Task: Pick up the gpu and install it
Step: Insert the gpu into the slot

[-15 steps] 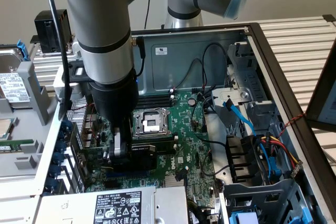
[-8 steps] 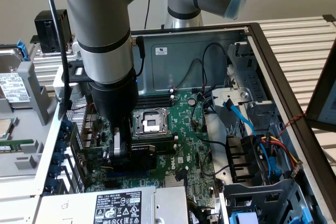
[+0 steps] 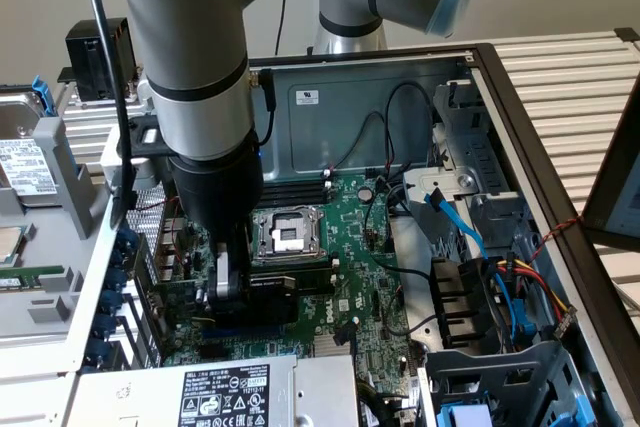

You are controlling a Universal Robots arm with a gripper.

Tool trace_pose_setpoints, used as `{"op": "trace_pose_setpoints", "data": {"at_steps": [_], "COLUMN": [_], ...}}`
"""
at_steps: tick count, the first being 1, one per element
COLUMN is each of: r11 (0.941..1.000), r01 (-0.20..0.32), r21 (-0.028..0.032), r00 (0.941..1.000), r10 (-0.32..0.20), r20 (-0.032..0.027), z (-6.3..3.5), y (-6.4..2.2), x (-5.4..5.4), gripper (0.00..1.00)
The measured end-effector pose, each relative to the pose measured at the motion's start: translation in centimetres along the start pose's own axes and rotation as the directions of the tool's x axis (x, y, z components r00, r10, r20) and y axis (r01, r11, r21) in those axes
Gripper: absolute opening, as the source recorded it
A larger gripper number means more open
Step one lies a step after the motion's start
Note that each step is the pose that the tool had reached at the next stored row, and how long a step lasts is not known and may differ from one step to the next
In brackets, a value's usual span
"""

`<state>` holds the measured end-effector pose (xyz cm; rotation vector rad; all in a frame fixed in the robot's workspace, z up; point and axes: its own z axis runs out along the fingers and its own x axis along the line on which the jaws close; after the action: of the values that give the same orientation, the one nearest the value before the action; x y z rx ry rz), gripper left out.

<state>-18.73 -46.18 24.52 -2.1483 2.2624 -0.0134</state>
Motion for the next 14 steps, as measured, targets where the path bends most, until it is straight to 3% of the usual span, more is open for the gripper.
{"op": "trace_pose_setpoints", "data": {"at_steps": [14], "r11": [1.0000], "r01": [0.000], "r21": [0.0001], "r00": [1.0000], "r10": [0.000], "r20": [0.0001], "z": [0.02], "y": [-0.01], "x": [0.00], "gripper": [0.27]}}
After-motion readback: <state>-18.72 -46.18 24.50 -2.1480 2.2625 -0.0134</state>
